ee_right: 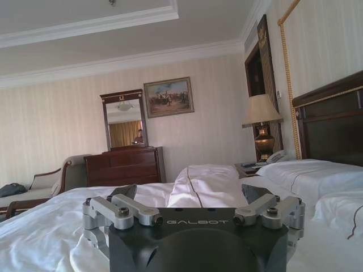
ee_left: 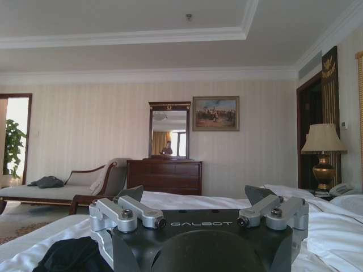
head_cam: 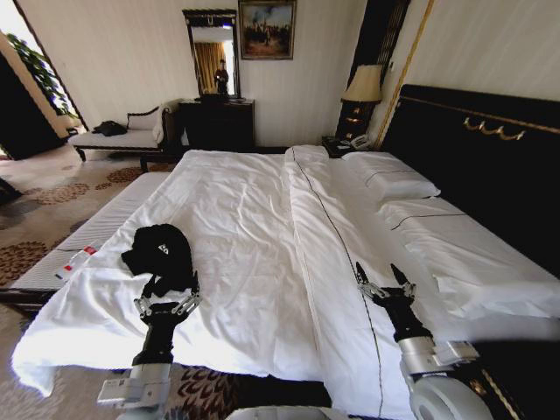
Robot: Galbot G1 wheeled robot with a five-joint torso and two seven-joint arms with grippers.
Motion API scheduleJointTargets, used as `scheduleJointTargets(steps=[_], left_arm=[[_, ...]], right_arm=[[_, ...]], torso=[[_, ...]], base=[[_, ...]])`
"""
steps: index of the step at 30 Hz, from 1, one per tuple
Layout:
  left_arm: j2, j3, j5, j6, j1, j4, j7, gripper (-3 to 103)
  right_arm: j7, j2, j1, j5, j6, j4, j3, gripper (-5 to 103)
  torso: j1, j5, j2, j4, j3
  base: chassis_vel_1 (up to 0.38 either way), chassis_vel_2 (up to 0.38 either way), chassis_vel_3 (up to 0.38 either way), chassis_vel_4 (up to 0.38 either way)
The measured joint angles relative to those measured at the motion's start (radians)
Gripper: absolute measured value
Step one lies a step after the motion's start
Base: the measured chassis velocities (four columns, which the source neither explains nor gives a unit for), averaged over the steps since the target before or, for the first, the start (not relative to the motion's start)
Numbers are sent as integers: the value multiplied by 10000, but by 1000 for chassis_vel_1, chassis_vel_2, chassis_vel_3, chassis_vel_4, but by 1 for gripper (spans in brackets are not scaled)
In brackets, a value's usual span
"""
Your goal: Fold the clothes on the bed.
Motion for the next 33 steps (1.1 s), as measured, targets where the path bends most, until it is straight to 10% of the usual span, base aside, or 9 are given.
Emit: scheduleJointTargets(steps=[33], left_arm=[[-85, -84, 17, -27, -12, -71, -19, 100]], right_arm=[[201, 184, 41, -36, 58, -63, 12, 100]], torso=[[0, 0, 0, 0, 0]], base=[[-1, 9, 0, -10]])
